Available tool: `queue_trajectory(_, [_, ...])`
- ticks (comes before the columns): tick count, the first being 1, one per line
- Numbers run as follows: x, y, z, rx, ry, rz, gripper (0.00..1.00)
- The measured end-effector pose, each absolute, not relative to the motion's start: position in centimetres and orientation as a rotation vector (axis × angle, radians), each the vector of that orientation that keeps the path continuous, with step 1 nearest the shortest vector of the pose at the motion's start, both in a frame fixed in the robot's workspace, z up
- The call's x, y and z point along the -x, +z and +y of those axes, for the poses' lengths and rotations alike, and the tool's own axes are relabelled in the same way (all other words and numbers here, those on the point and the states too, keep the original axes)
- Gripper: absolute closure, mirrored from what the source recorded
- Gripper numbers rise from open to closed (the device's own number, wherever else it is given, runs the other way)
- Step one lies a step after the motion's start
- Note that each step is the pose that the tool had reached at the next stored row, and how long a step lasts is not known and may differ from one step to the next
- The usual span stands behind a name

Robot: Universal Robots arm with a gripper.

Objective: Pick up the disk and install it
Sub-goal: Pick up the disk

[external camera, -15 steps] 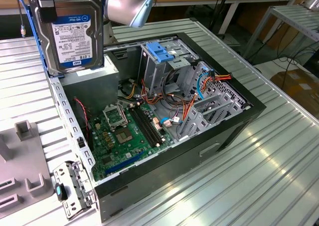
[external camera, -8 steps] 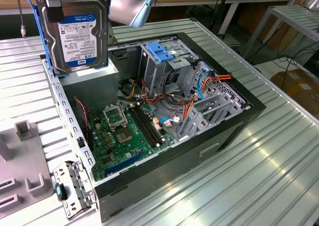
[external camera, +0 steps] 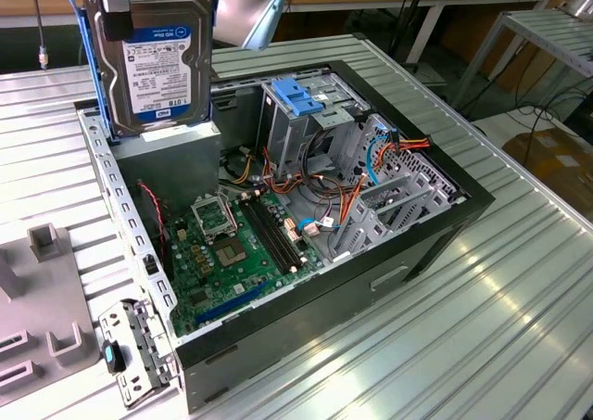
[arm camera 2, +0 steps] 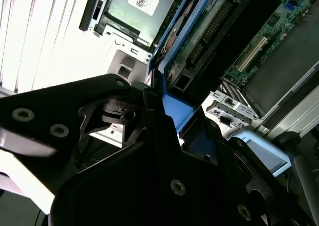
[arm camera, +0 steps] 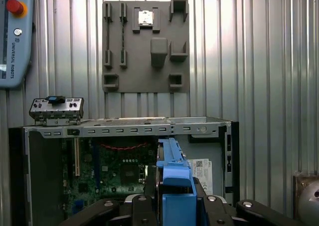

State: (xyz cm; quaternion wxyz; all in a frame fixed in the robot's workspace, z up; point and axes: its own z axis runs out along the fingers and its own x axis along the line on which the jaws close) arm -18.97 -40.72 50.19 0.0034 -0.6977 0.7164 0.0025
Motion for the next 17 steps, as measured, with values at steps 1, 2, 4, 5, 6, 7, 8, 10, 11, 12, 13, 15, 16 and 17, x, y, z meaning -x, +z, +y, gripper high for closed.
queue_trajectory(1, [18.9,50.2,-40.7,2.187,0.008,2.246,0.63])
queue_trajectory(2, [18.8,50.2,-40.7,2.187,0.008,2.246,0.63])
queue_trajectory(4, [18.5,50.2,-40.7,2.187,0.008,2.246,0.63])
queue_trajectory(5, [18.3,50.2,-40.7,2.187,0.008,2.246,0.63])
queue_trajectory(6, [18.2,50.2,-40.8,2.187,0.008,2.246,0.63])
queue_trajectory(7, [18.0,50.2,-40.8,2.187,0.008,2.246,0.63])
queue_trajectory(8, [17.9,50.2,-40.8,2.187,0.008,2.246,0.63])
queue_trajectory(10, [17.6,50.2,-40.8,2.187,0.008,2.246,0.63])
queue_trajectory(11, [17.5,50.2,-40.8,2.187,0.008,2.246,0.63])
queue_trajectory(12, [17.4,50.2,-40.8,2.187,0.008,2.246,0.63])
queue_trajectory(13, [17.2,50.2,-40.8,2.187,0.008,2.246,0.63])
queue_trajectory(15, [17.0,50.2,-40.9,2.187,0.008,2.246,0.63])
queue_trajectory(16, [16.9,50.2,-40.9,2.187,0.008,2.246,0.63])
queue_trajectory(17, [16.9,50.2,-41.0,2.187,0.008,2.246,0.63])
